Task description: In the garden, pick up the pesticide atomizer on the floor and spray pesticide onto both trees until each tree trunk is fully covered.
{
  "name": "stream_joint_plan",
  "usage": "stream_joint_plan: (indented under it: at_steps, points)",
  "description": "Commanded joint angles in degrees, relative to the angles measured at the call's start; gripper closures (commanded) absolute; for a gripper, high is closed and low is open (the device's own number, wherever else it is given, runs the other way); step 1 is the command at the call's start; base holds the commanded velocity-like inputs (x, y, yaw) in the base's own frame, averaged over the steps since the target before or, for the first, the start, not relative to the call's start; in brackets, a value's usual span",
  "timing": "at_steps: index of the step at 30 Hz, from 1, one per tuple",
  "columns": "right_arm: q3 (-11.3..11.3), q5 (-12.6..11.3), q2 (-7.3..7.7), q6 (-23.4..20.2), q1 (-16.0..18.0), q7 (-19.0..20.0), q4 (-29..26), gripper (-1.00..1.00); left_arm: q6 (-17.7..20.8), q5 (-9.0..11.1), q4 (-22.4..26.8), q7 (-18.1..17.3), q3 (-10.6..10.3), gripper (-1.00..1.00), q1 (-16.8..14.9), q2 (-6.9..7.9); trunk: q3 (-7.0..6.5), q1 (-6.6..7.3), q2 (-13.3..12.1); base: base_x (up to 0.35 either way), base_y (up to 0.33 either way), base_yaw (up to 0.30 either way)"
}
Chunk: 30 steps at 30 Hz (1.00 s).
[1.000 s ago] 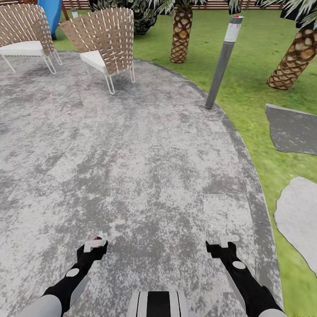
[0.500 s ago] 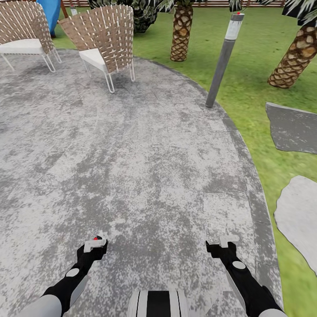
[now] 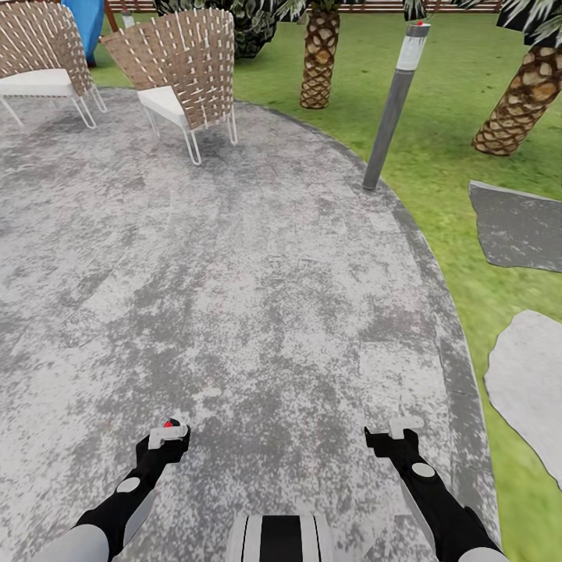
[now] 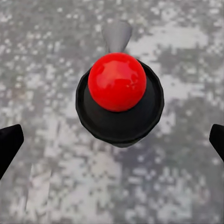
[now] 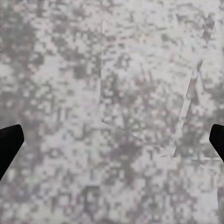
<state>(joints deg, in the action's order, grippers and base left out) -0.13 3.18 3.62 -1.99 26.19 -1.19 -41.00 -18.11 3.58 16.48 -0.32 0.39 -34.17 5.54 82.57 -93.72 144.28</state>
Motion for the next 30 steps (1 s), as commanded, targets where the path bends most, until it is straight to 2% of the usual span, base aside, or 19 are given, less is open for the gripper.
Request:
stream_joint_plan:
  at_steps: [1,30]
  points:
    - [-0.01,0.33,-0.01,-0.21,0.0,-0.12,-0.06,-1.0,-0.17,0.37,-0.05,-0.03,-0.04,-1.0,-0.02,0.0,0.03,0.01,0.01,0.028,0.0,-0.001]
    - [-0.03,0.36,-0.02,-0.21,-0.01,-0.12,0.04,-1.0,-0.17,0.37,-0.04,0.05,-0.04,-1.0,-0.02,0.0,0.03,0.01,0.01,0.023,0.0,0.0]
